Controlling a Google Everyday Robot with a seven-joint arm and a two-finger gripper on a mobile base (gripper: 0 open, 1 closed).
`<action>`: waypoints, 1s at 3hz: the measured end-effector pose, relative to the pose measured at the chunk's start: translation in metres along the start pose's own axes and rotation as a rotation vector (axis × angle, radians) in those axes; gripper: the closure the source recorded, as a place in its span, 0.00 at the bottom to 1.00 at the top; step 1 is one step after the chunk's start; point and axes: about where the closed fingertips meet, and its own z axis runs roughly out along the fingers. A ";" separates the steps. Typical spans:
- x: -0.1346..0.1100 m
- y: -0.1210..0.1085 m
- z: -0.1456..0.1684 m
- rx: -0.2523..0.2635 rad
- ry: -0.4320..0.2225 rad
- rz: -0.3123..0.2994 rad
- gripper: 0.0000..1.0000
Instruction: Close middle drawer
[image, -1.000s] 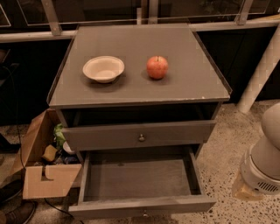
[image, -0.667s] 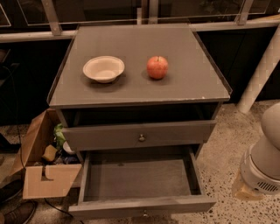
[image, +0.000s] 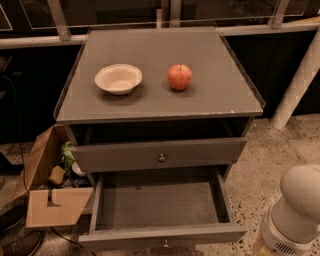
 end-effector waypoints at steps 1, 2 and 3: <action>0.004 0.024 0.058 -0.086 0.006 0.071 1.00; 0.004 0.024 0.058 -0.086 0.006 0.071 1.00; 0.012 0.026 0.091 -0.114 0.034 0.118 1.00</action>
Offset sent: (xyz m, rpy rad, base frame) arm -0.0217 0.0117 -0.0449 0.0244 0.0691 -0.0490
